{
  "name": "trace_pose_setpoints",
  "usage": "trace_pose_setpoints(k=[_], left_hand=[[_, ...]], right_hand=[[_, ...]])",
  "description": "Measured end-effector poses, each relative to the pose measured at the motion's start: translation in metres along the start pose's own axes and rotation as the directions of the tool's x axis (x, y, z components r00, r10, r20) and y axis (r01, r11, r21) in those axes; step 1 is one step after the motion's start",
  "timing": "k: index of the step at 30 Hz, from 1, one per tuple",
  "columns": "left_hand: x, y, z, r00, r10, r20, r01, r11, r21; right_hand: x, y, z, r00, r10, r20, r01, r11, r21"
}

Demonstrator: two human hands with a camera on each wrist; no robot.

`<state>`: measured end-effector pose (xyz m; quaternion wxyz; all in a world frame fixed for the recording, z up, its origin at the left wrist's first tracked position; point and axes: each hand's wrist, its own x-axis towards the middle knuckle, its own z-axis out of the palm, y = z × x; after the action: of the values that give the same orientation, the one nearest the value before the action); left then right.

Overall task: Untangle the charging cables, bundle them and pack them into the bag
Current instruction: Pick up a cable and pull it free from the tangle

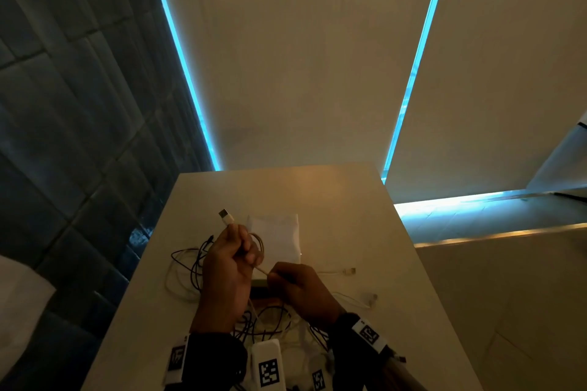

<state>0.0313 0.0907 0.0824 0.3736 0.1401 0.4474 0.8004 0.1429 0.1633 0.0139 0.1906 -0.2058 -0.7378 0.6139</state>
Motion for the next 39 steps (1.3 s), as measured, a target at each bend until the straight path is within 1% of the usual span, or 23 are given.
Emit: trace_pose_setpoints(k=[1,3,5,11,15,18,22,24,26,28,31,33,36,39], left_hand=[[0.001,0.000,0.000,1.000,0.002,0.006,-0.002,1.000,0.005],[0.001,-0.001,0.000,1.000,-0.003,0.017,0.003,1.000,0.022],[0.001,-0.003,0.000,1.000,-0.009,0.027,0.008,0.999,0.043],[0.000,-0.001,0.002,0.999,0.000,0.050,-0.003,0.998,0.066],[0.000,0.007,0.002,0.998,0.020,0.064,-0.024,0.998,0.051],[-0.001,0.010,0.003,0.998,0.026,0.065,-0.030,0.998,0.061],[-0.003,0.007,0.003,0.998,0.032,0.047,-0.037,0.993,0.108],[-0.003,0.007,0.003,0.999,0.039,0.034,-0.044,0.988,0.145],[-0.002,0.007,0.002,0.999,0.039,0.013,-0.041,0.982,0.183],[-0.002,0.006,0.002,0.999,0.037,-0.019,-0.032,0.976,0.213],[-0.002,0.002,0.001,0.997,0.029,-0.071,-0.008,0.962,0.274],[-0.003,-0.002,0.000,0.994,0.030,-0.102,0.007,0.940,0.342],[-0.003,-0.007,-0.004,0.988,0.024,-0.155,0.045,0.905,0.422],[-0.003,-0.010,-0.006,0.983,0.007,-0.185,0.064,0.925,0.375]], right_hand=[[0.000,0.005,-0.001,1.000,0.006,-0.011,-0.006,1.000,-0.021],[0.002,0.022,-0.001,0.998,-0.011,-0.054,0.004,0.993,-0.114],[0.004,0.036,-0.001,0.997,-0.018,-0.078,0.006,0.989,-0.149],[0.010,0.053,-0.003,0.995,-0.021,-0.095,0.004,0.985,-0.174],[0.009,0.073,-0.002,0.992,0.029,-0.125,-0.050,0.985,-0.166],[0.005,0.085,-0.004,0.985,0.096,-0.142,-0.119,0.980,-0.160],[0.007,0.084,-0.010,0.980,0.138,-0.141,-0.165,0.966,-0.199],[0.013,0.074,-0.015,0.975,0.121,-0.186,-0.158,0.967,-0.201],[0.019,0.060,-0.018,0.969,0.079,-0.235,-0.115,0.983,-0.144],[0.024,0.041,-0.019,0.963,0.020,-0.268,-0.046,0.995,-0.091],[0.028,0.012,-0.015,0.959,-0.053,-0.278,0.050,0.999,-0.021],[0.027,-0.003,-0.011,0.957,-0.113,-0.266,0.115,0.993,-0.011],[0.022,-0.022,-0.006,0.959,-0.186,-0.215,0.198,0.980,0.035],[0.017,-0.028,-0.001,0.961,-0.222,-0.167,0.237,0.969,0.075]])
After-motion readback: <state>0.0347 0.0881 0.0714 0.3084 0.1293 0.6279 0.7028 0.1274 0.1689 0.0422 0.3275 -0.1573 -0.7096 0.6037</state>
